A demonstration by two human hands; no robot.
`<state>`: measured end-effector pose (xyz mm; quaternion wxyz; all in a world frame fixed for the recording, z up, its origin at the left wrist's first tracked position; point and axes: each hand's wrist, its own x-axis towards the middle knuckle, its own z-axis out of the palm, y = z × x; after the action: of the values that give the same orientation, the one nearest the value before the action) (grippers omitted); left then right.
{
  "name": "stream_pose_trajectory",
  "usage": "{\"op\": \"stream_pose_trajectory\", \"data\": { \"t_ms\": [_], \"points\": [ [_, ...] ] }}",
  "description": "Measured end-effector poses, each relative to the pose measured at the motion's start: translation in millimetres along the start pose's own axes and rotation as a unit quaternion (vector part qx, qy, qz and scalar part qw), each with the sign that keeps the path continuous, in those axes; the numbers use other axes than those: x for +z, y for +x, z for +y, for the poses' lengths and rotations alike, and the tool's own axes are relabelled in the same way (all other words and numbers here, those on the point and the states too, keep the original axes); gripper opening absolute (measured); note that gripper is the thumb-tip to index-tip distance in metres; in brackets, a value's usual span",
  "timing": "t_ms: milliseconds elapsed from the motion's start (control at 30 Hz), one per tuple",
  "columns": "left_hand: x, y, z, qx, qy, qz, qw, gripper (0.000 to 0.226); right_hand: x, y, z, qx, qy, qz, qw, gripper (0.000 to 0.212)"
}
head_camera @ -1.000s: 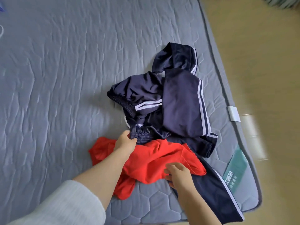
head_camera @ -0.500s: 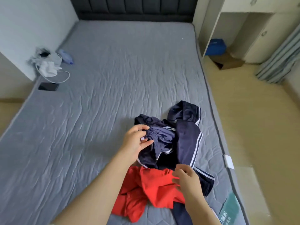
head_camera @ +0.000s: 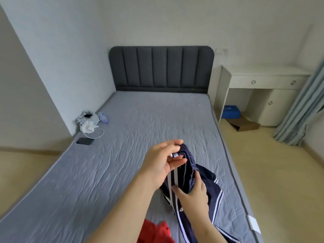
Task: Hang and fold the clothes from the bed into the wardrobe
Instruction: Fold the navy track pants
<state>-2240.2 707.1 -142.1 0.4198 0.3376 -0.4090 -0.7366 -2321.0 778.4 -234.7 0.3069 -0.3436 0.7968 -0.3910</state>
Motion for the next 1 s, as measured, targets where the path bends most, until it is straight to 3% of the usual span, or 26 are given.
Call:
{"op": "stream_pose_trajectory", "data": {
  "t_ms": [167, 233, 333, 433, 533, 700, 833, 1000],
  "points": [
    [-2, -12, 16, 0.026, 0.014, -0.029, 0.999, 0.03, -14, 4, -3, 0.01, 0.06, -0.01, 0.998, 0.042],
    [-10, -13, 14, 0.031, 0.102, -0.054, 0.993, 0.031, -21, 3, -3, 0.024, 0.114, -0.001, 0.993, 0.029],
    [-19, -6, 5, 0.038, 0.342, -0.018, 0.939, 0.056, -30, 2, -6, 0.016, 0.136, 0.03, 0.99, 0.024],
    [-23, 1, 4, 0.103, 0.484, 0.108, 0.862, 0.026, -41, 6, -21, 0.002, 0.14, 0.057, 0.989, 0.031],
    [-23, 10, 19, 0.151, 0.462, 0.171, 0.857, 0.015, -55, 17, -57, -0.042, 0.164, 0.082, 0.982, 0.035],
    [11, 23, 105, 0.292, 0.378, 0.19, 0.858, 0.016, -94, 34, -159, -0.169, 0.209, 0.124, 0.955, 0.032],
    [53, 23, 203, 0.435, 0.328, 0.195, 0.816, 0.02, -141, 30, -253, -0.297, 0.226, 0.157, 0.914, 0.031],
    [95, 1, 301, 0.553, 0.276, 0.183, 0.764, 0.024, -195, 5, -346, -0.419, 0.236, 0.209, 0.851, 0.031]
  ]
}}
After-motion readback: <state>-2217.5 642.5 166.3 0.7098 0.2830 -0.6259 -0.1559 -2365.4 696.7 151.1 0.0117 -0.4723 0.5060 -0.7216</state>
